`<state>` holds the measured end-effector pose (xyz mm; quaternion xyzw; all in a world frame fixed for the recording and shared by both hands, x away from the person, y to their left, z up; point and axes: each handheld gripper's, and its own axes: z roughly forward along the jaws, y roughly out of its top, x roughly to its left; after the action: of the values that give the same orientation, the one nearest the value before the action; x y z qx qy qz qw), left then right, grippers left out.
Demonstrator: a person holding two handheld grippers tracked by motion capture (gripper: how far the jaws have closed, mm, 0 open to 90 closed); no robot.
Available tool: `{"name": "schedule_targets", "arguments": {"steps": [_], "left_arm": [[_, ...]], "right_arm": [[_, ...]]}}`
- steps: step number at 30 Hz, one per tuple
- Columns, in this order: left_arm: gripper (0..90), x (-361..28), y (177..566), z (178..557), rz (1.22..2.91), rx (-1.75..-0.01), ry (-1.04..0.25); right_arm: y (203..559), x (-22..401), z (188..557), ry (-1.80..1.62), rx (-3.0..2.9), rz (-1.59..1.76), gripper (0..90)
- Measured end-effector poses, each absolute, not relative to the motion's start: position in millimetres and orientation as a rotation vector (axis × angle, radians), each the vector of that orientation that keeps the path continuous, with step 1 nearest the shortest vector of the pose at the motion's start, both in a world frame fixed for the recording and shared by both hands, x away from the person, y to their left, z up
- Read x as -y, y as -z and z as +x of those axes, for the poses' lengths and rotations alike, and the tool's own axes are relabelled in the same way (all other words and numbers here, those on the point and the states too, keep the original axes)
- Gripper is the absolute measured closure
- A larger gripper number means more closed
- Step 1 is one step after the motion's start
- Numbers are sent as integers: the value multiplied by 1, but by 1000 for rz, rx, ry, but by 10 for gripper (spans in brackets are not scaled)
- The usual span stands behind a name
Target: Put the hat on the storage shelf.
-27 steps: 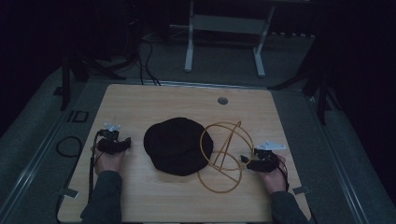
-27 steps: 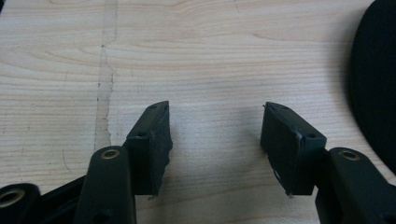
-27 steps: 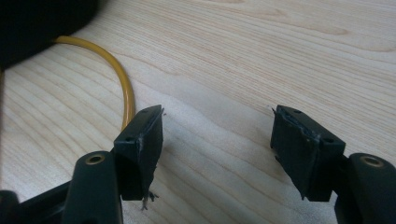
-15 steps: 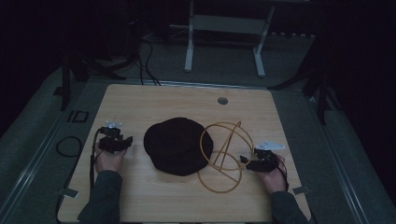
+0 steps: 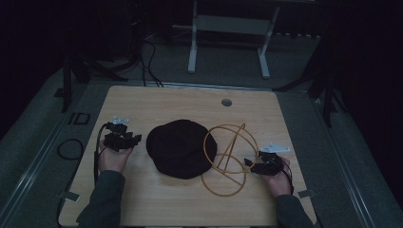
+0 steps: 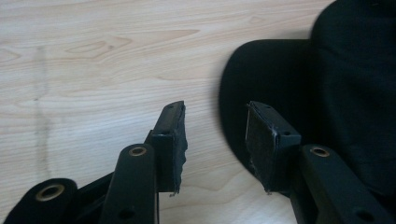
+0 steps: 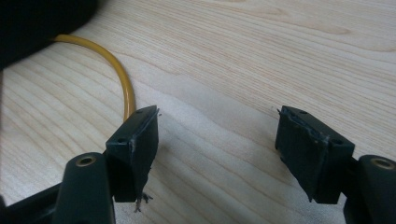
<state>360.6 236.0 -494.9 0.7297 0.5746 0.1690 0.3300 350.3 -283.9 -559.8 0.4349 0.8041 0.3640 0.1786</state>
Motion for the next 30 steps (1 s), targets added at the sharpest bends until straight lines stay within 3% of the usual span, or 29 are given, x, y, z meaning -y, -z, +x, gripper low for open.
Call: {"name": "schedule_targets", "arguments": {"steps": [15, 30], "left_arm": [[491, -214, 466, 362, 1978, -1374, -373], [480, -192, 456, 369, 2078, -1245, -324]], "right_arm": [[560, 284, 351, -1032, -2274, 1230, 295], [560, 284, 351, -1034, -2274, 1235, 295]]}}
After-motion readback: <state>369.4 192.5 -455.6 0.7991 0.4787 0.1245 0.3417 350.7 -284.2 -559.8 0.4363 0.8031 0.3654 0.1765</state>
